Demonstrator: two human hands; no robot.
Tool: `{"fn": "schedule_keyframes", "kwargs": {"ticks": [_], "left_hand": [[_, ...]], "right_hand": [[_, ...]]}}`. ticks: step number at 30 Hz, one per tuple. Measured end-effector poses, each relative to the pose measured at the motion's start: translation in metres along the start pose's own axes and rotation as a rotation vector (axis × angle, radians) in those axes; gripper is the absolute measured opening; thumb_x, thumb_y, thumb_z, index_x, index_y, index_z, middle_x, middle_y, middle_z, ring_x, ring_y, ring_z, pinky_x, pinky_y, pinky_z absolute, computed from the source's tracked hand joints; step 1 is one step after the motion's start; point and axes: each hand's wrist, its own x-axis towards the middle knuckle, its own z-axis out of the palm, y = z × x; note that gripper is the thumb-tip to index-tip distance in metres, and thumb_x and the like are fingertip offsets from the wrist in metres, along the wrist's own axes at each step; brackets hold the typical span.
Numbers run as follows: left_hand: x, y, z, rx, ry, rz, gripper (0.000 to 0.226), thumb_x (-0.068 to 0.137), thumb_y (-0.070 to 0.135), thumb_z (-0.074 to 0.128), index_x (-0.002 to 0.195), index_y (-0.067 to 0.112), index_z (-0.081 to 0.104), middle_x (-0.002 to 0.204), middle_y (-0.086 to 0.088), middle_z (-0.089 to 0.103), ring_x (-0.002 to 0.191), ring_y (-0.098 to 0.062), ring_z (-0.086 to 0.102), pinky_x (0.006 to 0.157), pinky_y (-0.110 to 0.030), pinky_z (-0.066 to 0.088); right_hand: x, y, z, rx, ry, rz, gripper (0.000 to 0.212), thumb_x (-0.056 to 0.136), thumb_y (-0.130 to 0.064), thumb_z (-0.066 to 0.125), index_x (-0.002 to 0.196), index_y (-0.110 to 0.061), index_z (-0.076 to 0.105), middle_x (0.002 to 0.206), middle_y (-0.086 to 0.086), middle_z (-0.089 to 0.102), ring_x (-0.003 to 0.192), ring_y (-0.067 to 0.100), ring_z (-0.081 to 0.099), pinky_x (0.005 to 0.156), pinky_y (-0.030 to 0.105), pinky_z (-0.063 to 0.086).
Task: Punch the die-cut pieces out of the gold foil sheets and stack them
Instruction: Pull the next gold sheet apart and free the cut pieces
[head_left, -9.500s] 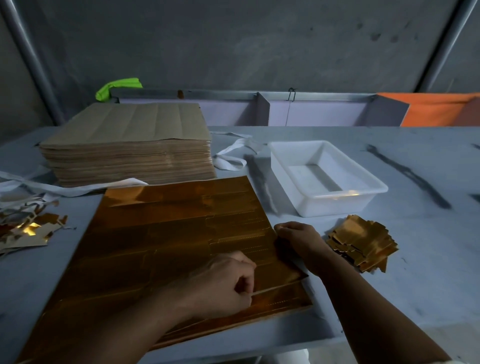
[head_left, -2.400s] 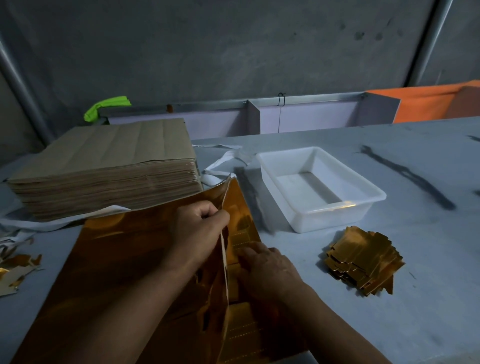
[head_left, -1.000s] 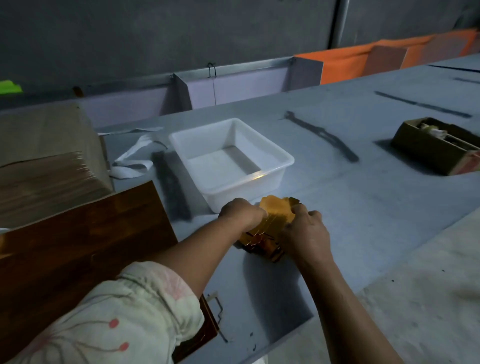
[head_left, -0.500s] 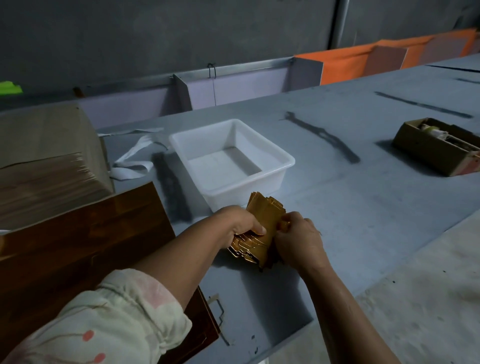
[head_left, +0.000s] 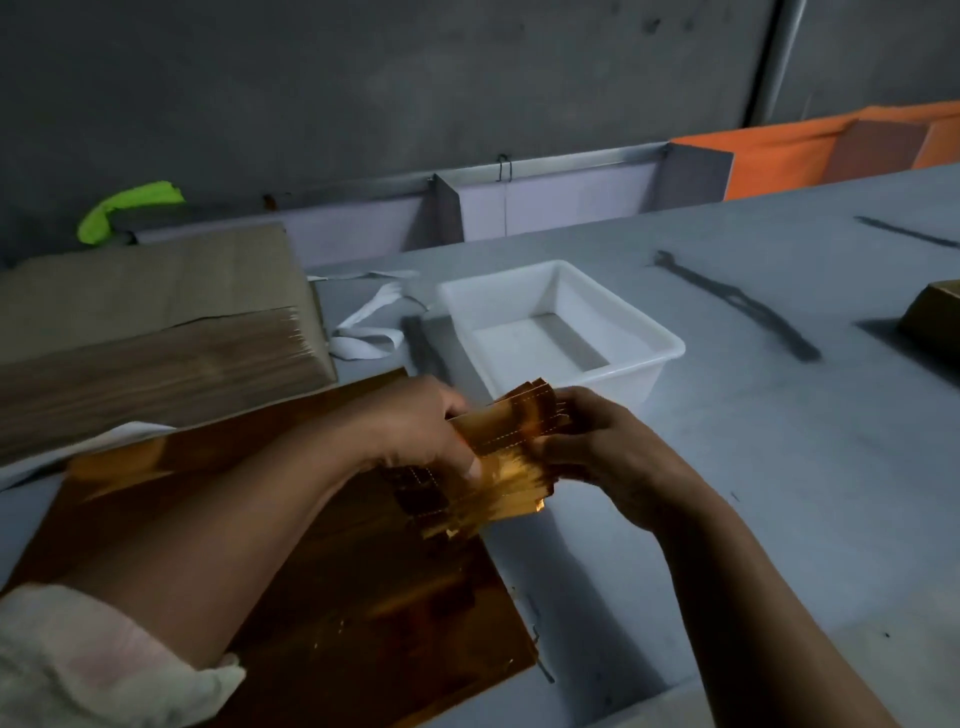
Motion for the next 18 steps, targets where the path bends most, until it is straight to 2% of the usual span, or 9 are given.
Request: {"fn": "schedule_keyframes", "kwargs": {"ticks": [4,6,8,9,11,13,15,18], "left_hand": [[-0.022,-0.037,-0.018,-0.023,0.107,-0.005,0.027,0.068,0.025,0.086,0.09,0.031,0.071,0.086,0.008,0.072,0.083,-0.01,0.069,0.078,-0.037,0.058],[-0.034,-0.06,-0.021,-0.126,0.189,-0.013,0.026,0.069,0.026,0.086,0.089,0.035,0.071,0.087,0.011,0.071,0.085,-0.008,0.067,0.072,-0.031,0.053],[-0.046,-0.08,-0.019,-0.373,0.304,-0.046,0.029,0.067,0.025,0.086,0.088,0.037,0.072,0.09,0.014,0.072,0.091,-0.008,0.066,0.072,-0.028,0.048],[-0.051,-0.088,-0.014,-0.547,0.361,-0.067,0.032,0.063,0.024,0.086,0.09,0.037,0.073,0.094,0.014,0.072,0.095,-0.01,0.065,0.077,-0.031,0.049],[-0.059,-0.1,0.003,-0.876,0.457,-0.11,0.041,0.057,0.025,0.083,0.096,0.032,0.073,0.106,0.004,0.072,0.103,-0.02,0.065,0.091,-0.045,0.05],[-0.062,-0.105,0.023,-1.065,0.533,-0.145,0.047,0.058,0.022,0.079,0.103,0.027,0.07,0.114,-0.006,0.069,0.106,-0.027,0.064,0.097,-0.053,0.048],[-0.061,-0.104,0.04,-1.16,0.604,-0.18,0.045,0.063,0.023,0.075,0.107,0.025,0.066,0.12,-0.009,0.064,0.11,-0.031,0.059,0.098,-0.054,0.046],[-0.056,-0.099,0.055,-1.206,0.715,-0.187,0.026,0.081,0.027,0.067,0.106,0.025,0.062,0.125,-0.009,0.058,0.117,-0.033,0.053,0.104,-0.058,0.039]], "right_hand": [[0.008,0.003,0.036,0.046,-0.096,0.043,0.023,0.085,0.005,0.067,0.102,-0.01,0.067,0.098,0.013,0.073,0.088,0.027,0.073,0.072,0.036,0.061],[0.01,0.009,0.055,0.076,-0.122,0.045,0.02,0.084,0.007,0.065,0.095,-0.01,0.065,0.087,0.009,0.072,0.083,0.027,0.072,0.077,0.043,0.062],[0.013,0.017,0.071,0.111,-0.141,0.027,0.022,0.084,0.007,0.064,0.095,-0.011,0.063,0.084,0.007,0.069,0.082,0.027,0.07,0.084,0.047,0.057],[0.014,0.019,0.078,0.124,-0.142,0.018,0.022,0.084,0.007,0.063,0.096,-0.011,0.062,0.084,0.006,0.068,0.081,0.025,0.068,0.083,0.045,0.057],[0.016,0.025,0.088,0.137,-0.132,0.009,0.021,0.085,0.008,0.062,0.094,-0.012,0.062,0.08,0.004,0.065,0.075,0.019,0.065,0.069,0.032,0.055],[0.017,0.029,0.097,0.115,-0.114,0.017,0.021,0.086,0.007,0.06,0.089,-0.014,0.062,0.076,0.001,0.066,0.071,0.013,0.064,0.058,0.022,0.051],[0.018,0.035,0.105,0.08,-0.083,0.038,0.022,0.088,0.006,0.058,0.086,-0.016,0.061,0.078,0.002,0.068,0.077,0.018,0.066,0.061,0.026,0.052],[0.016,0.042,0.112,0.097,-0.047,0.045,0.018,0.088,0.002,0.052,0.091,-0.015,0.059,0.083,0.008,0.066,0.077,0.026,0.065,0.064,0.036,0.053]]}}
